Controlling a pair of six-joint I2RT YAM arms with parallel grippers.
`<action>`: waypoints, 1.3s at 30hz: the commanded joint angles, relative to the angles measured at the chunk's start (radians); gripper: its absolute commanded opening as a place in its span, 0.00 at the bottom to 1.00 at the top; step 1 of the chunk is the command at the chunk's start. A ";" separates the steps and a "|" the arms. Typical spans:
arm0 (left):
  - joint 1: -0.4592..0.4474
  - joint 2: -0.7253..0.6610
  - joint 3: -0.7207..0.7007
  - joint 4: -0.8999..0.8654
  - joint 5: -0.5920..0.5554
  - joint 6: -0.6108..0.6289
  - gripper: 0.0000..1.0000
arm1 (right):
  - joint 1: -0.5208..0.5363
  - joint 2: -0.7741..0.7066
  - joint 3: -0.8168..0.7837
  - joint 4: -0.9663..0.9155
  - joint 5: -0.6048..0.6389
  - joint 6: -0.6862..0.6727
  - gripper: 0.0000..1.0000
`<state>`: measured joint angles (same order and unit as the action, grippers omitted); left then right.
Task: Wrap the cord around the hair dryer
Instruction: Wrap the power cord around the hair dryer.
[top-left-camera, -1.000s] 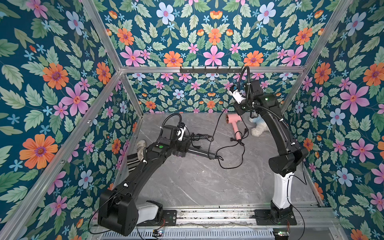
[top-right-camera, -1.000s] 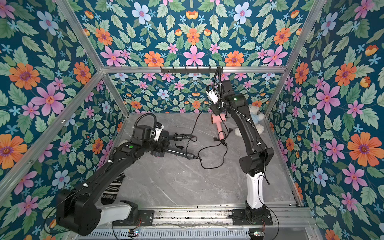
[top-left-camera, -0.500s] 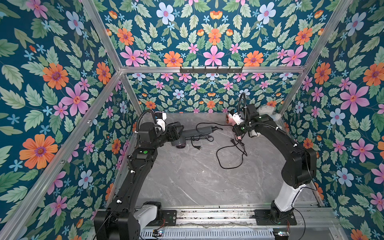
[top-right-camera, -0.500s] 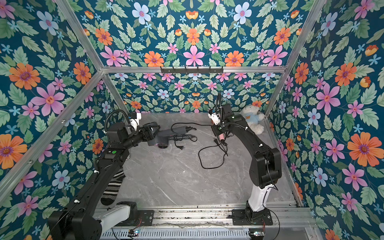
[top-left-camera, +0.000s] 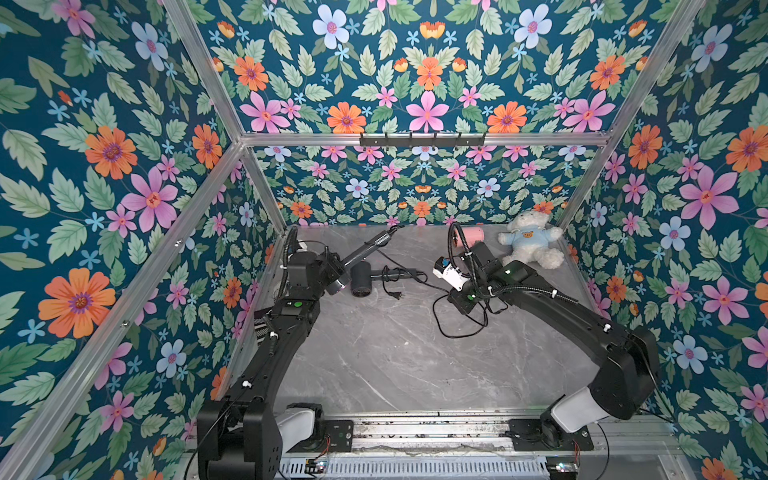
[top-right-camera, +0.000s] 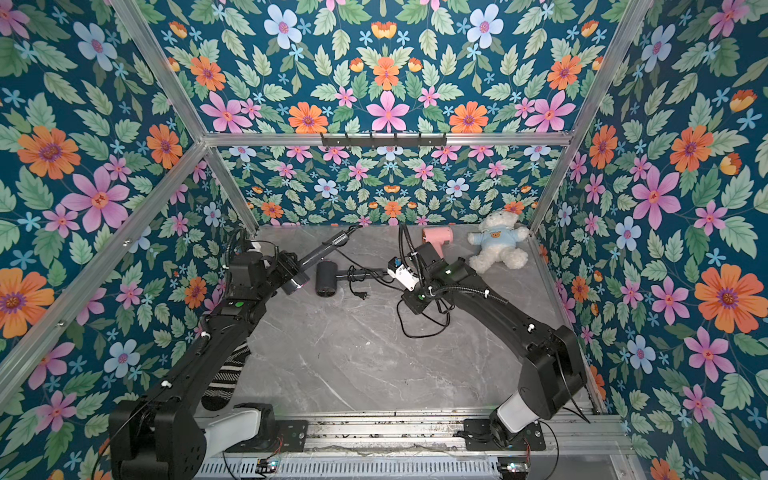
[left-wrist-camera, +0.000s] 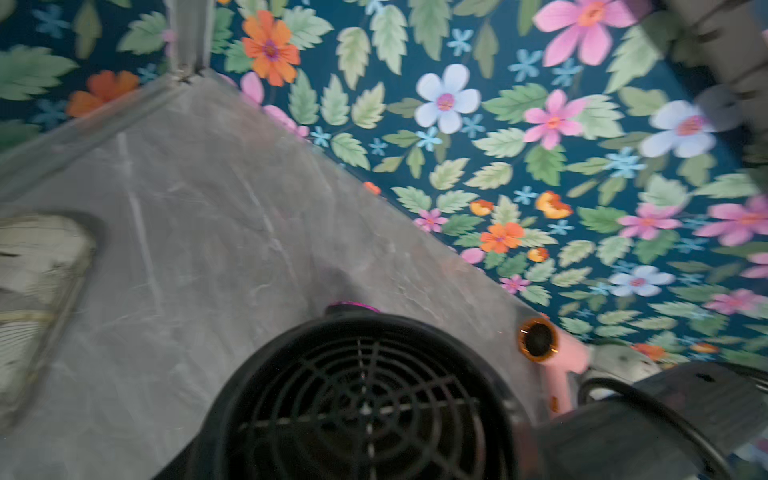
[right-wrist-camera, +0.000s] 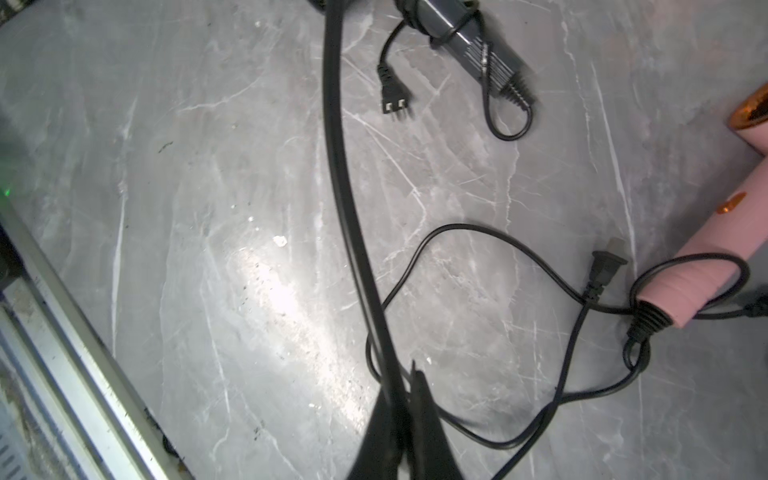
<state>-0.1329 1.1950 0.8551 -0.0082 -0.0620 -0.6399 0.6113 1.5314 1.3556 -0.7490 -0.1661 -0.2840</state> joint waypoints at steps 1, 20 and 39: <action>-0.052 0.032 0.016 0.001 -0.294 0.091 0.00 | 0.037 -0.040 0.038 -0.084 0.084 -0.061 0.00; -0.329 0.251 0.232 -0.409 -0.055 0.620 0.00 | 0.000 0.028 0.412 -0.001 0.141 -0.192 0.00; -0.216 -0.055 0.036 -0.100 1.022 0.581 0.00 | -0.277 0.305 0.311 0.198 -0.199 -0.007 0.00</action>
<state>-0.3656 1.1694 0.9039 -0.2260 0.6498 -0.0341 0.3508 1.8339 1.6913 -0.6888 -0.3397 -0.3431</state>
